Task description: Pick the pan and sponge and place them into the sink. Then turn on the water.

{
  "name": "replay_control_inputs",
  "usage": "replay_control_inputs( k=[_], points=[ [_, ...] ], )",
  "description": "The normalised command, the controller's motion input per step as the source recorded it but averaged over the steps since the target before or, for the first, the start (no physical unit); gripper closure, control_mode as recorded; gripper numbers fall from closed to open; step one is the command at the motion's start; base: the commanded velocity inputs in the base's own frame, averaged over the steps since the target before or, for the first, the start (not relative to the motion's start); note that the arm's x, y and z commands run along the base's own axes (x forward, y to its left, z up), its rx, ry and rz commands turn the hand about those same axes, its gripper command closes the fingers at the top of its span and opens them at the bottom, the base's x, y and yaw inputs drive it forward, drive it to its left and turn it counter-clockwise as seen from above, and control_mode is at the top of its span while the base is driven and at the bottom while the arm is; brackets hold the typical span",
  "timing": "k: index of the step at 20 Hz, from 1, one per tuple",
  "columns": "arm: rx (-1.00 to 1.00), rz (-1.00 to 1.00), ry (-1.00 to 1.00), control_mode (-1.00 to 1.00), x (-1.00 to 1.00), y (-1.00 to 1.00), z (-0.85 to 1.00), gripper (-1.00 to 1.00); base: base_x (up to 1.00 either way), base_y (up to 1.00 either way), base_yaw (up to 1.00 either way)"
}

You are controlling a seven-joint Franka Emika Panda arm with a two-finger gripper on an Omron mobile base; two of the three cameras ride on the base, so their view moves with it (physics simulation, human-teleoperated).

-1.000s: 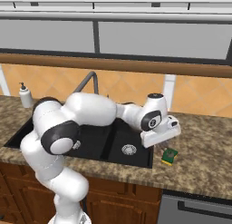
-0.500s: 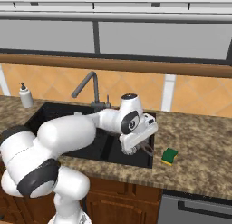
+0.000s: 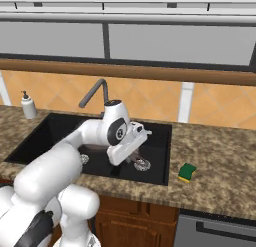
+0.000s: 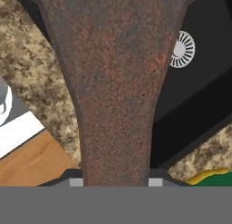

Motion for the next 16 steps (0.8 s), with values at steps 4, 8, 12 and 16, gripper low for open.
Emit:
replay_control_inputs(
  k=[4, 8, 12, 16],
  points=[
    [0.00, 0.17, 0.07, -1.00, 0.00, 0.83, 0.23, 1.00, 0.00, 0.00, 0.00],
    [0.00, 0.14, 0.07, -1.00, 0.00, 0.76, 0.19, 1.00, 0.00, 0.00, 0.00],
    [0.00, 0.09, 0.03, -1.00, 0.00, 0.74, 0.03, 1.00, 0.00, 0.00, 0.00],
    [0.00, 0.01, 0.02, -1.00, 0.00, 0.77, 0.00, 1.00, 0.00, 0.00, 0.00]
  ],
)
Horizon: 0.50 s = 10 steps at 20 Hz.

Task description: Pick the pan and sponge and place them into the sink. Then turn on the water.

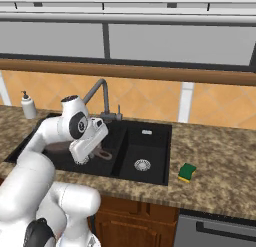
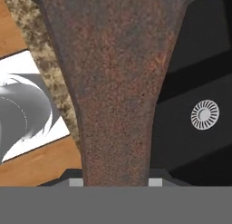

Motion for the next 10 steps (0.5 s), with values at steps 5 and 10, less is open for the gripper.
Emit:
replay_control_inputs(
  k=[5, 10],
  points=[
    [0.00, 0.00, 0.01, -1.00, 0.00, 0.83, 0.00, 1.00, 0.00, 0.00, 0.00],
    [0.00, -0.01, 0.03, -1.00, 0.03, 0.85, 0.00, 1.00, 0.00, 0.00, 0.00]
  ],
)
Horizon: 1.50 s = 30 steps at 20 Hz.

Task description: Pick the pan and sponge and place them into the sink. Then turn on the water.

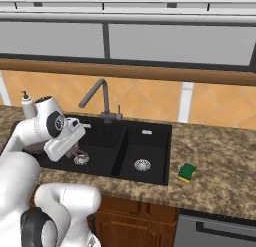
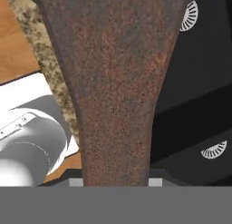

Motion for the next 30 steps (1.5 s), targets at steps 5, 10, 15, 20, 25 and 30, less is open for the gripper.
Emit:
replay_control_inputs(
  k=[5, 10, 15, 20, 25, 30],
  points=[
    [-0.03, -0.13, 0.01, -1.00, 0.27, 0.93, 0.00, 1.00, 0.00, 0.00, 0.00],
    [-0.01, -0.17, 0.00, -1.00, 0.42, 0.82, 0.00, 1.00, 0.00, 0.00, 0.00],
    [0.00, -0.18, 0.00, -1.00, 0.56, 0.58, 0.00, 1.00, 0.00, 0.00, 0.00],
    [0.01, -0.40, 0.00, -1.00, 0.34, 0.17, -0.08, 1.00, 0.00, 0.00, 0.00],
    [0.13, -0.46, 0.00, -1.00, 0.03, 0.12, -0.01, 1.00, 0.00, 0.00, 0.00],
    [0.13, -0.47, 0.00, -1.00, 0.00, 0.08, 0.00, 1.00, 0.00, 0.00, 0.00]
  ],
)
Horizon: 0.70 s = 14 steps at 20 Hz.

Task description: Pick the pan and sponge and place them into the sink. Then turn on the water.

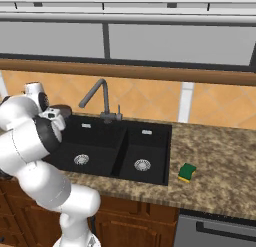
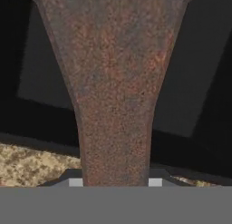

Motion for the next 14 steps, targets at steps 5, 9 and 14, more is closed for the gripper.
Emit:
replay_control_inputs(
  k=[5, 9, 14],
  points=[
    [0.06, -0.53, 0.00, -1.00, 0.00, 0.13, -0.04, 1.00, 0.00, 0.00, 0.00],
    [0.04, -0.64, -0.02, -1.00, 0.00, 0.23, -0.11, 1.00, 0.00, 0.00, 0.00],
    [0.01, -0.71, 0.00, -1.00, 0.00, 0.15, -0.14, 1.00, 0.00, 0.00, 0.00]
  ],
)
